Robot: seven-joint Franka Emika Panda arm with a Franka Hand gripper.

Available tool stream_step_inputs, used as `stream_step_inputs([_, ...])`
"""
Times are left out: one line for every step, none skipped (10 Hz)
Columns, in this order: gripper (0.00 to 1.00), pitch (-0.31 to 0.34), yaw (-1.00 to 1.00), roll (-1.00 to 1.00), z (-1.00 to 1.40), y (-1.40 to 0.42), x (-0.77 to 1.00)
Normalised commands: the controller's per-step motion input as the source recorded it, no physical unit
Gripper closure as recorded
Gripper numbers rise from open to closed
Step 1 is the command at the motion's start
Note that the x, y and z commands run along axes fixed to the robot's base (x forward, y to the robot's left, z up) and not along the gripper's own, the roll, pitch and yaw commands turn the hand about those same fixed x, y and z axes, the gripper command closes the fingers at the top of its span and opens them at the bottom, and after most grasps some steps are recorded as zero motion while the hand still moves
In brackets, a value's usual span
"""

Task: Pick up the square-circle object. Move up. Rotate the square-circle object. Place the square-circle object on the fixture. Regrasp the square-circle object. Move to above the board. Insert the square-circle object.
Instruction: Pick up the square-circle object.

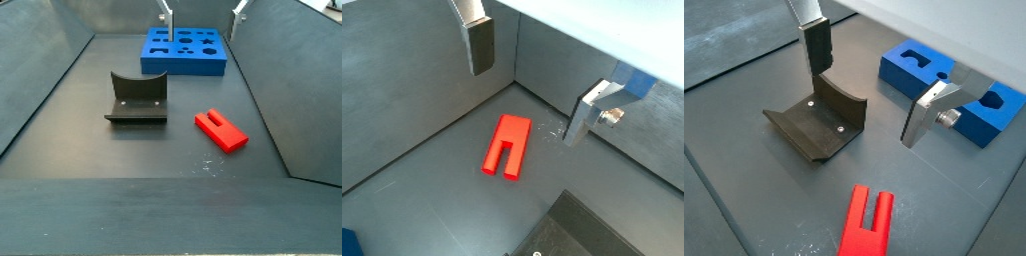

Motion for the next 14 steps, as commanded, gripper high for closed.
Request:
stream_step_inputs([0.0,0.0,-0.05,0.02,0.0,0.0,-0.08])
stream_step_inputs([0.0,-0.061,0.01,0.08,-0.14,0.06,-0.25])
stream_step_inputs([0.0,-0.029,0.49,0.0,-0.24,0.35,-0.02])
stream_step_inputs([0.0,-0.046,0.73,0.0,-0.41,0.48,-0.09])
stream_step_inputs([0.0,-0.107,0.71,0.05,-0.48,0.43,-0.24])
stream_step_inputs([0.0,-0.056,0.62,0.05,-0.49,0.4,-0.19])
stream_step_inputs([0.0,-0.067,0.58,0.08,-0.51,0.35,-0.22])
stream_step_inputs([0.0,-0.084,0.51,0.11,-0.53,0.15,-0.17])
stream_step_inputs([0.0,-0.057,0.44,0.13,-0.5,0.0,0.0])
stream_step_inputs([0.0,-0.019,0.03,0.0,0.0,0.0,0.0])
stream_step_inputs([0.0,0.0,0.0,0.0,-0.01,0.04,0.0])
stream_step_inputs([0.0,-0.041,0.03,0.11,-0.64,0.0,0.0])
stream_step_inputs([0.0,-0.126,0.01,0.09,-0.94,0.0,-0.19])
stream_step_inputs([0.0,-0.136,0.0,0.0,-0.91,0.0,-0.15])
